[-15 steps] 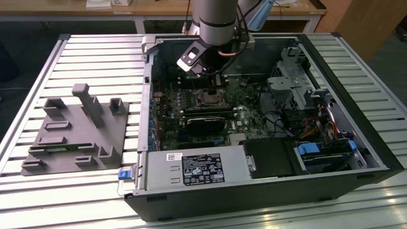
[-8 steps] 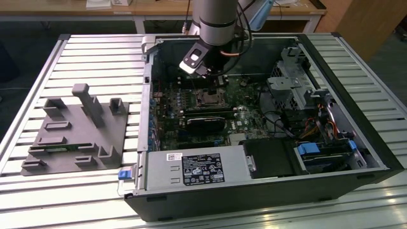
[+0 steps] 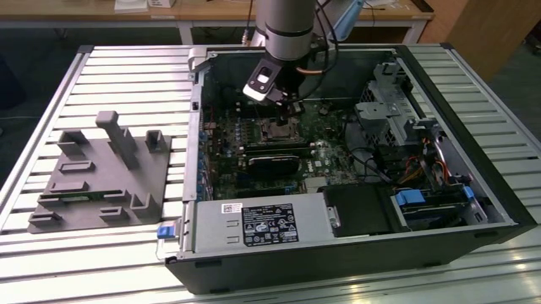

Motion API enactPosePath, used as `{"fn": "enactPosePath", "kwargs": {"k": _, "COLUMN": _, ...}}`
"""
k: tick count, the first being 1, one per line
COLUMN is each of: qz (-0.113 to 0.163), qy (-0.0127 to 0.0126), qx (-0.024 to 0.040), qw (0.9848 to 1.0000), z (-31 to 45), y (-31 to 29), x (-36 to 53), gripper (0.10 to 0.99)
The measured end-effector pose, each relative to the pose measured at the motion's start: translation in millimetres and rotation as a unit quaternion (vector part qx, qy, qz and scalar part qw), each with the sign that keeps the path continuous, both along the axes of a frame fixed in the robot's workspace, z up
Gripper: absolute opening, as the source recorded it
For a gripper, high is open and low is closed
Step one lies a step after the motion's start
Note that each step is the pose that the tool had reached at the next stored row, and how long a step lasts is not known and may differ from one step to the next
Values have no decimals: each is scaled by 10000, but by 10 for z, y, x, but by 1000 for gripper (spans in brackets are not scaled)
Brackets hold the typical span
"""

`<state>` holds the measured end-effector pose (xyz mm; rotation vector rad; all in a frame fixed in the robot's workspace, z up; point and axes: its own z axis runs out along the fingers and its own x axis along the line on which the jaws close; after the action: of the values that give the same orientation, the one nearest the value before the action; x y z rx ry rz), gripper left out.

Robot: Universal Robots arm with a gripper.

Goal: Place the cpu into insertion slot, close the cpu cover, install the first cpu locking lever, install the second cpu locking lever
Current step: 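Close the cpu cover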

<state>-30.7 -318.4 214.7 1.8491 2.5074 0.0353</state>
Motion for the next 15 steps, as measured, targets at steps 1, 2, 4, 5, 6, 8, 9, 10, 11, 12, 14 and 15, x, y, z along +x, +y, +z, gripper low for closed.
{"fn": "enactPosePath", "kwargs": {"k": 1, "qz": 80, "qy": 0, "qx": 0, "qw": 10000, "z": 0, "y": 0, "x": 0, "gripper": 106}}
{"fn": "enactPosePath", "kwargs": {"k": 2, "qz": 166, "qy": 0, "qx": 0, "qw": 9999, "z": -1, "y": 0, "x": 0, "gripper": 106}}
{"fn": "enactPosePath", "kwargs": {"k": 4, "qz": 324, "qy": 0, "qx": -2, "qw": 9995, "z": -1, "y": 0, "x": 0, "gripper": 106}}
{"fn": "enactPosePath", "kwargs": {"k": 5, "qz": 405, "qy": 0, "qx": -2, "qw": 9992, "z": -2, "y": 0, "x": 0, "gripper": 106}}
{"fn": "enactPosePath", "kwargs": {"k": 6, "qz": 485, "qy": 0, "qx": -3, "qw": 9988, "z": -2, "y": 0, "x": 0, "gripper": 106}}
{"fn": "enactPosePath", "kwargs": {"k": 8, "qz": 642, "qy": 0, "qx": -4, "qw": 9979, "z": -3, "y": 0, "x": 0, "gripper": 106}}
{"fn": "enactPosePath", "kwargs": {"k": 9, "qz": 720, "qy": 0, "qx": -4, "qw": 9974, "z": -3, "y": 0, "x": 0, "gripper": 106}}
{"fn": "enactPosePath", "kwargs": {"k": 10, "qz": 803, "qy": 0, "qx": -5, "qw": 9968, "z": -4, "y": 0, "x": 0, "gripper": 106}}
{"fn": "enactPosePath", "kwargs": {"k": 11, "qz": 881, "qy": 0, "qx": -5, "qw": 9961, "z": -4, "y": 0, "x": 0, "gripper": 106}}
{"fn": "enactPosePath", "kwargs": {"k": 12, "qz": 961, "qy": 0, "qx": -6, "qw": 9954, "z": -4, "y": 0, "x": 0, "gripper": 106}}
{"fn": "enactPosePath", "kwargs": {"k": 14, "qz": 1115, "qy": 0, "qx": -6, "qw": 9938, "z": -5, "y": 0, "x": 0, "gripper": 106}}
{"fn": "enactPosePath", "kwargs": {"k": 15, "qz": 1192, "qy": 0, "qx": -7, "qw": 9929, "z": -5, "y": 0, "x": 0, "gripper": 106}}
